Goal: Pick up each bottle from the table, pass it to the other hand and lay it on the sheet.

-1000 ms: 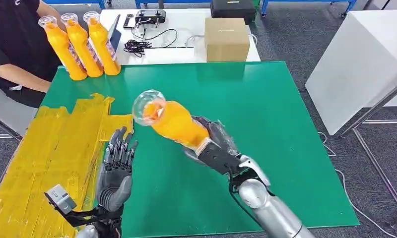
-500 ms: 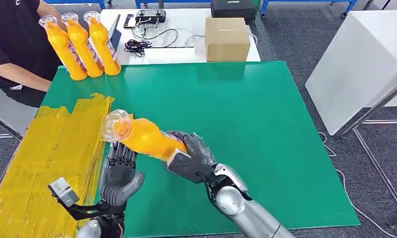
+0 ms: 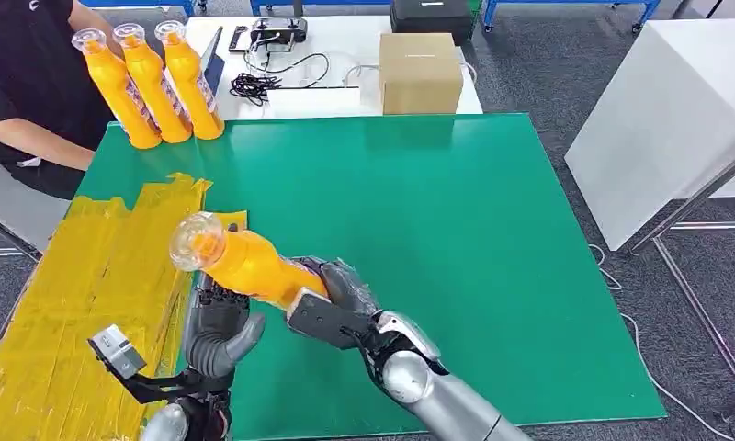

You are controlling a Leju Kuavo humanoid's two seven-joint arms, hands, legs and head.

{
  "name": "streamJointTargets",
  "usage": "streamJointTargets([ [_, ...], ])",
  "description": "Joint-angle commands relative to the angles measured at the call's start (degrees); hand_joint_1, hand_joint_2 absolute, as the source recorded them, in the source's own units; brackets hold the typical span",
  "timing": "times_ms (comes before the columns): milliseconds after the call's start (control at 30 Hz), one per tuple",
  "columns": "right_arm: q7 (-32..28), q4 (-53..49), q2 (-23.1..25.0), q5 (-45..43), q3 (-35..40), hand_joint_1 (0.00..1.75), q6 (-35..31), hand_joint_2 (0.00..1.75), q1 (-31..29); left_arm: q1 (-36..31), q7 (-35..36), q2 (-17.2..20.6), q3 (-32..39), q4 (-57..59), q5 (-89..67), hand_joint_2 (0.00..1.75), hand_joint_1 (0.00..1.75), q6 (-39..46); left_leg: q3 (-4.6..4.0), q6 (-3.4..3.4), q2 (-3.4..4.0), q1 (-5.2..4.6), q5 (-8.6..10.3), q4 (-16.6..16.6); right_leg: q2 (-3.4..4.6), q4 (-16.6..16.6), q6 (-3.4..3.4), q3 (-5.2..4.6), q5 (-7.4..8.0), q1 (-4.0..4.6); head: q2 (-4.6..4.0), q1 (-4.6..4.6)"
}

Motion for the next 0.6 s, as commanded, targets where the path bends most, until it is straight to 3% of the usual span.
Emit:
streamJointTargets([
  [33,0.6,4.5,-0.3,1.1,5.0,1.75,1.2,1.75,-2.9,-0.4,-0.4,1.4,1.1,0.9,1.5,1.75,0.00,0.0,0.12,-0.04,0.10,-0.01,-0.01,-0.1,0.08,0.0,0.01,0.09,0.00,-0.01,0.00,0.00],
  [233,0.5,4.7,-0.6,2.3,9.0,1.75,3.0,1.75,-2.9,1.0,1.1,1.9,3.4,-0.1,5.9,1.75,0.00,-3.8,0.13,-0.05,0.15,0.00,-0.02,-0.1,0.13,-0.1,0.00,0.08,0.01,0.00,0.00,0.00],
  [600,0.5,4.7,-0.6,2.3,9.0,1.75,3.0,1.75,-2.9,1.0,1.1,1.9,3.4,-0.1,5.9,1.75,0.00,-3.8,0.07,-0.03,0.05,0.01,0.00,-0.1,0.01,0.0,0.02,0.05,0.00,0.00,0.00,0.00],
])
